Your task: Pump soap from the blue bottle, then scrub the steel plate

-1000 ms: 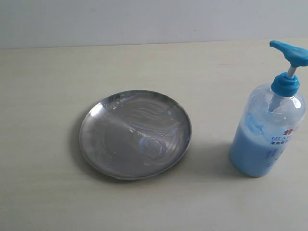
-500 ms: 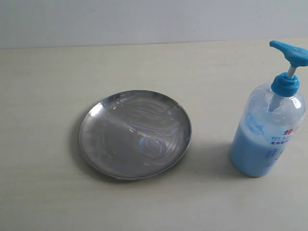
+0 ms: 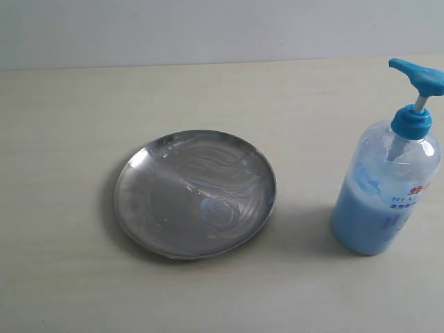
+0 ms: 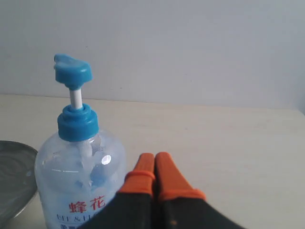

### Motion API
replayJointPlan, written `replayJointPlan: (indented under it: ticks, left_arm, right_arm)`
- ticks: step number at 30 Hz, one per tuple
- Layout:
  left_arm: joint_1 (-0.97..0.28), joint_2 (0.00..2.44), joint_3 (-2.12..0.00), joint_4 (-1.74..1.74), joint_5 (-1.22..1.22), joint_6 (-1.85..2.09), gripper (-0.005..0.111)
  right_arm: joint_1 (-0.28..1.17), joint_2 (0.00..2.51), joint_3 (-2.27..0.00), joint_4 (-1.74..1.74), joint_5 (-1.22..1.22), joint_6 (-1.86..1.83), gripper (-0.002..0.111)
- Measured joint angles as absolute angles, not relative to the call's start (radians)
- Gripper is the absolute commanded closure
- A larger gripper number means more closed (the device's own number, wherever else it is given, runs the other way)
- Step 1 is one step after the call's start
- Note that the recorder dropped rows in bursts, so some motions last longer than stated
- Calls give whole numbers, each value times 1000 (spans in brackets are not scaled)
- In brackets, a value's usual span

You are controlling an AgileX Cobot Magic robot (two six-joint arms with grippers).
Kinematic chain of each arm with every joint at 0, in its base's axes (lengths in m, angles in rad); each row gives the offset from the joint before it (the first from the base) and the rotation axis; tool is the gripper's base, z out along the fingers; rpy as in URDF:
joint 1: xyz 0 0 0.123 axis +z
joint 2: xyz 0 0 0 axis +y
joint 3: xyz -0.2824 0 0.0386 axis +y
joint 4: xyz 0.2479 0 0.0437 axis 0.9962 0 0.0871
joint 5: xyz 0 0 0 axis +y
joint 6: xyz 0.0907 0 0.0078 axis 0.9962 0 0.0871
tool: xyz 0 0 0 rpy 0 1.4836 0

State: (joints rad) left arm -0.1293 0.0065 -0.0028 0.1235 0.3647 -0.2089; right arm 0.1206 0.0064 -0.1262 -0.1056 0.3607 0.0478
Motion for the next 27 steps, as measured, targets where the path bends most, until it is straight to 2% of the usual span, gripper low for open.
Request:
replayJointPlan:
  ticks: [10,27]
  left_arm:
    - [-129,6,-3,123,365,-209,107]
    - [-129,6,-3,123,366,-209,107]
  right_arm:
    - [121,6,-5,-104,295,72,108]
    - [121,6,-4,-104,293,93,108]
